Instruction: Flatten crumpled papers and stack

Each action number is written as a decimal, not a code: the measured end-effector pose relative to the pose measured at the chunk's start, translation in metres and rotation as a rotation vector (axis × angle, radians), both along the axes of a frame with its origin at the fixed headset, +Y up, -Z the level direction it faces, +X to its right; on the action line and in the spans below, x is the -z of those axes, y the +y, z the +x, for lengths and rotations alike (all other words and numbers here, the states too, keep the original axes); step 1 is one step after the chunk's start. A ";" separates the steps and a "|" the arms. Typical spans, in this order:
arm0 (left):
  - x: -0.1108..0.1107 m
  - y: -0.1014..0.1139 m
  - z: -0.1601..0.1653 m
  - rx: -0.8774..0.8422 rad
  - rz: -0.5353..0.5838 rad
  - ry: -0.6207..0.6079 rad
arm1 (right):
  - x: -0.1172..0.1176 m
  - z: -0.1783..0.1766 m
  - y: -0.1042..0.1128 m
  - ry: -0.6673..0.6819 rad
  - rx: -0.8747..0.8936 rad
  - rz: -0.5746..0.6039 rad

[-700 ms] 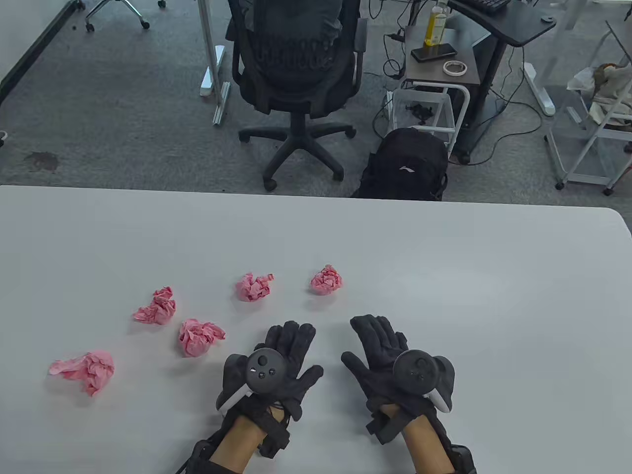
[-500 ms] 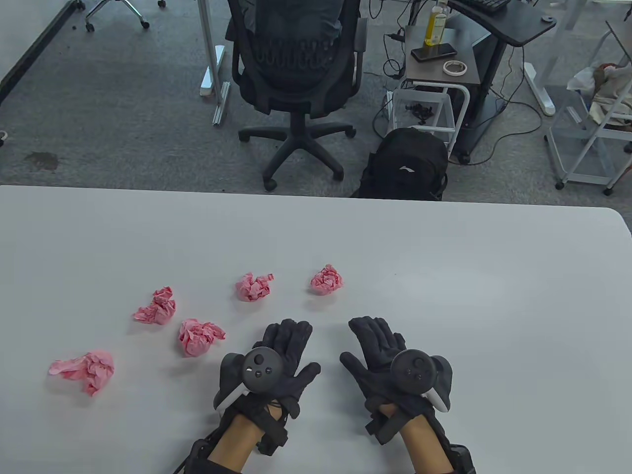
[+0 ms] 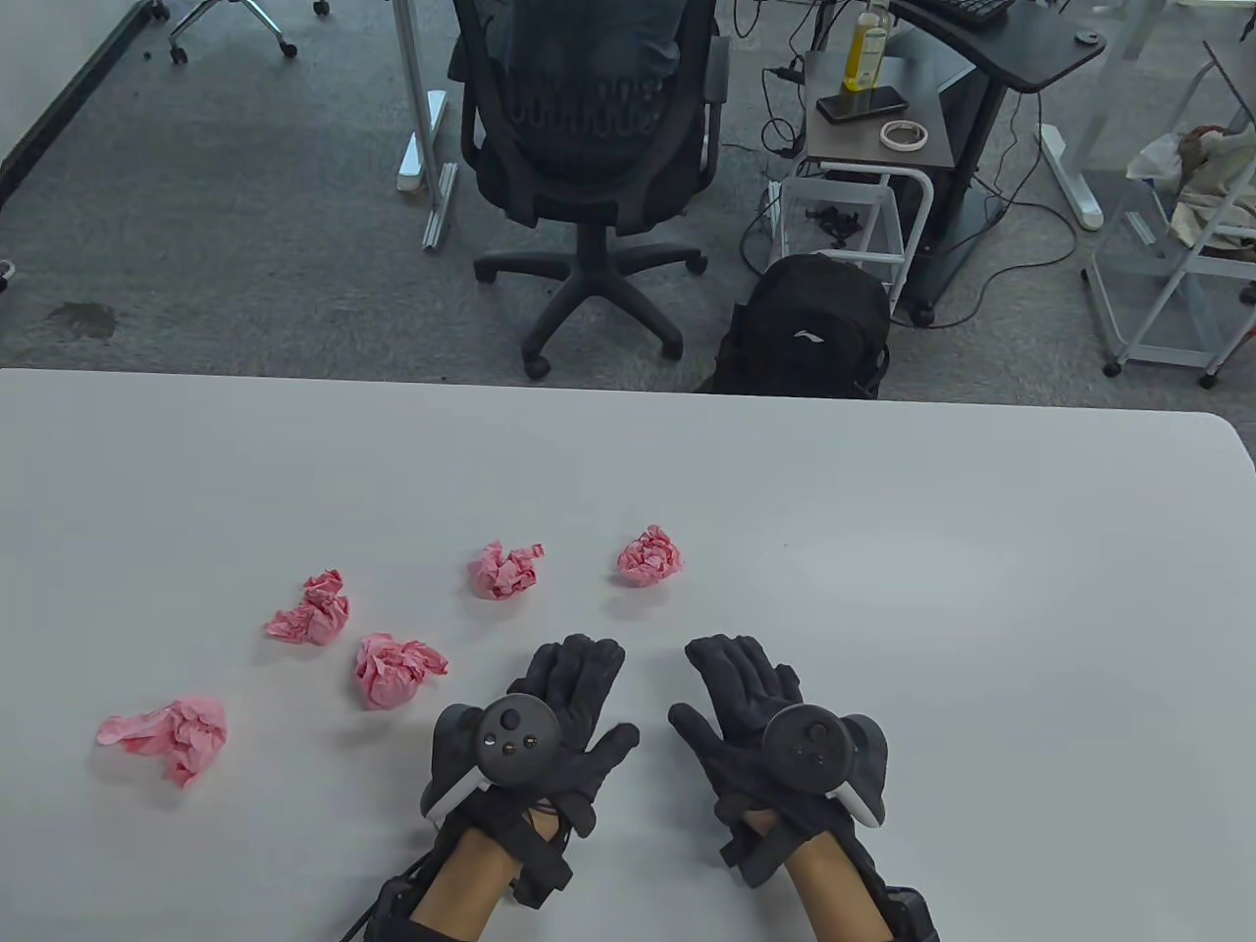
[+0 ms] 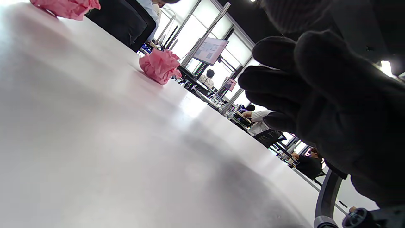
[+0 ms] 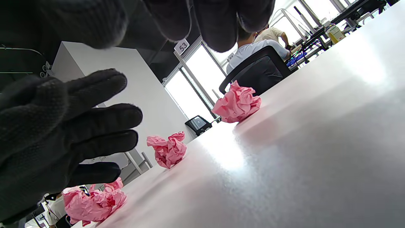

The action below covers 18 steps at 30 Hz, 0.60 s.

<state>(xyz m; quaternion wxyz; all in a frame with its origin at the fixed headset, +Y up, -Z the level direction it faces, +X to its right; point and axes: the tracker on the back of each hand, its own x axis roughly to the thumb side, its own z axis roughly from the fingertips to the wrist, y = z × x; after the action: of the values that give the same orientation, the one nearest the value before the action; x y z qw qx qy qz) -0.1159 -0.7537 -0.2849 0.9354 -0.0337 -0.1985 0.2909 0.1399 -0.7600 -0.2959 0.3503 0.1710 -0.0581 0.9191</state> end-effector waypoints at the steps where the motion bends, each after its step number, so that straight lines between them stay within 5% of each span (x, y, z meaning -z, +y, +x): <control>1: 0.000 0.001 0.000 -0.001 0.004 0.000 | 0.000 0.001 0.000 -0.003 0.006 -0.001; 13: 0.006 -0.003 -0.011 -0.019 -0.008 0.038 | 0.003 0.006 0.008 -0.044 0.070 0.025; 18: 0.005 0.002 -0.016 -0.100 0.033 0.061 | 0.046 -0.010 0.024 -0.061 0.009 -0.080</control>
<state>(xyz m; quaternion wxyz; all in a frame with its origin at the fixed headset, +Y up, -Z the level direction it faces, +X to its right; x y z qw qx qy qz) -0.1324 -0.7514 -0.2895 0.9257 0.0006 -0.1761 0.3346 0.1296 -0.7357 -0.3417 0.3589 0.1285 -0.0329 0.9239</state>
